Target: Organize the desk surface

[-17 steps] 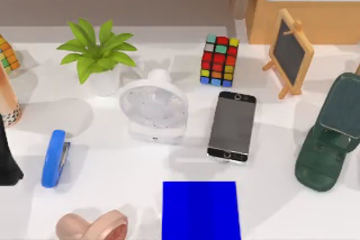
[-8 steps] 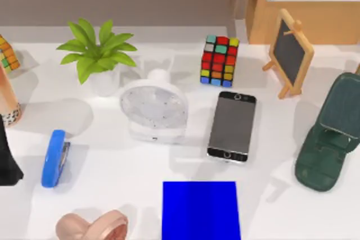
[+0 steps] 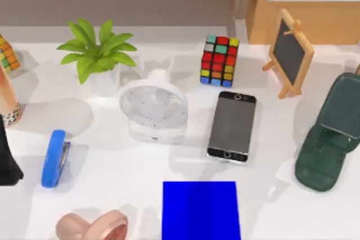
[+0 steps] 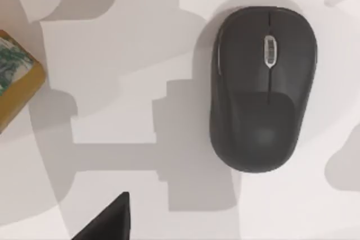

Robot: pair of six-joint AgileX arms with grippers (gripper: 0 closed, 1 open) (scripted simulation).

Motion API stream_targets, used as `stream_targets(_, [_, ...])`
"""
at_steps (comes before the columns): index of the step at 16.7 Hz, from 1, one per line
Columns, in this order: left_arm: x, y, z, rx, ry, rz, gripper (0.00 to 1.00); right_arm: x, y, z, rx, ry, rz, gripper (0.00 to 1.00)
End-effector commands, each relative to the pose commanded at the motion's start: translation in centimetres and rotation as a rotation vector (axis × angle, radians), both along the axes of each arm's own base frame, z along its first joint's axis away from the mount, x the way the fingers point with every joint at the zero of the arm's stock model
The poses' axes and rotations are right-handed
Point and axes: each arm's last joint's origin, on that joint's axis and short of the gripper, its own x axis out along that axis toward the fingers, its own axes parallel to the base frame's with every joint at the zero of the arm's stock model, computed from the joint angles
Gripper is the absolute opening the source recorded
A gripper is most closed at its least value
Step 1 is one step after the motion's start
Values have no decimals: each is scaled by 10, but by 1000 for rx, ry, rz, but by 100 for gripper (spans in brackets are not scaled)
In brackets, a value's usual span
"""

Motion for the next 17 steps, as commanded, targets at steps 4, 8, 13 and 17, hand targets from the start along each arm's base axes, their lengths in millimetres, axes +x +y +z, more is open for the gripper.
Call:
stream_targets(4, [0, 0, 0, 0, 0, 0, 100, 6, -8, -21, -4, -7, -5, 100])
stream_targets(8, [0, 0, 0, 0, 0, 0, 100, 9, -12, -67, -2, -7, -1, 100])
stream_targets(13, [0, 0, 0, 0, 0, 0, 100, 3, -7, -90, 3, -1, 1, 100])
stream_targets(17, [0, 0, 0, 0, 0, 0, 100, 0, -3, -90, 1, 1, -4, 100])
